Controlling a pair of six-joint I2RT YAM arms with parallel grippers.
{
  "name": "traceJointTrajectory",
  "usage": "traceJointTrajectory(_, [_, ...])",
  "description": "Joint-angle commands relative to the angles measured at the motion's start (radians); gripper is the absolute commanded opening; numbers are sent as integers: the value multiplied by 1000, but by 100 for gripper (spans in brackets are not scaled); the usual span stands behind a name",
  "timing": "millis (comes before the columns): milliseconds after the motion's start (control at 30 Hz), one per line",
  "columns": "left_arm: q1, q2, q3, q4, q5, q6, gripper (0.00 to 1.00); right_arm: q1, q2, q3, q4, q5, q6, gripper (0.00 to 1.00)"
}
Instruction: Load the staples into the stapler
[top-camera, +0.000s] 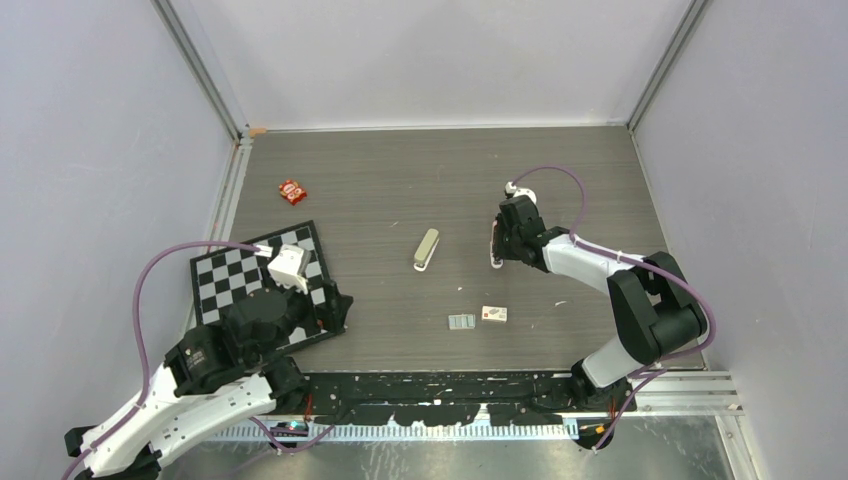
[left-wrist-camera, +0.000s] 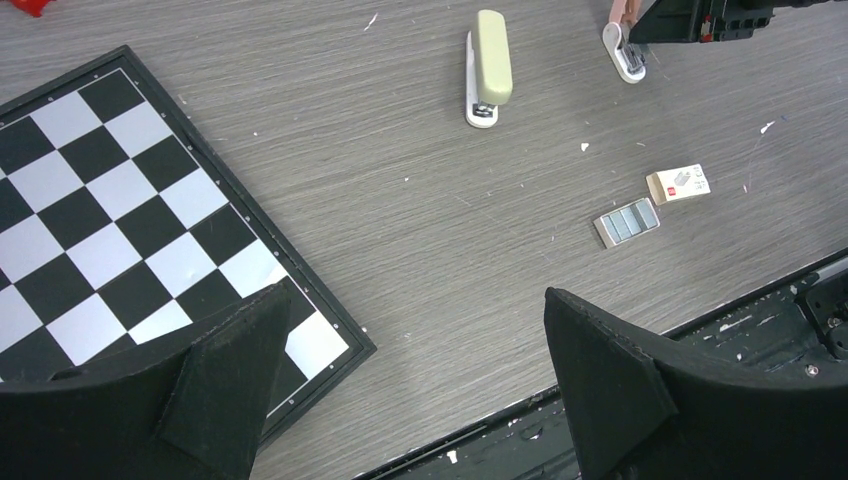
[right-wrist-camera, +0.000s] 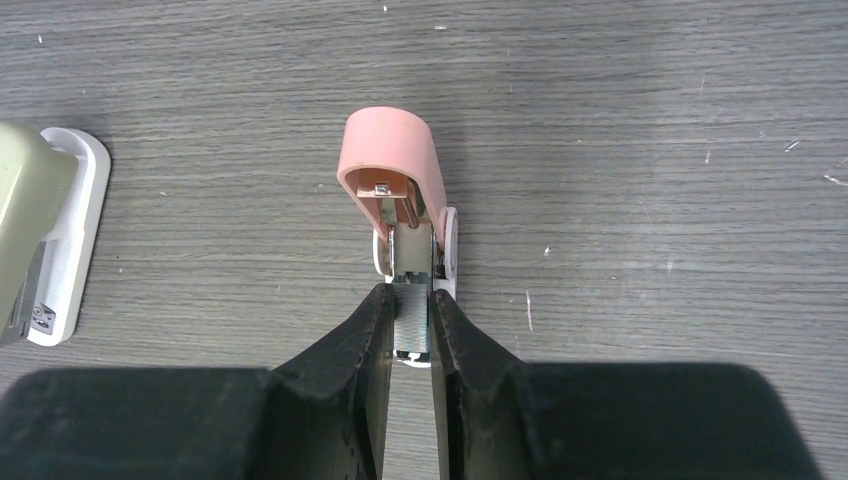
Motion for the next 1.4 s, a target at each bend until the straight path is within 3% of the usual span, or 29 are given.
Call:
traceJointTrajectory(0, [-2,-13,-1,9,-19,13,100,-4,-18,9,19,-1,4,24])
traceJointTrajectory(1367, [-2,-33,-1,7,-27,10,100,-7,27,-16,52,4,6,25])
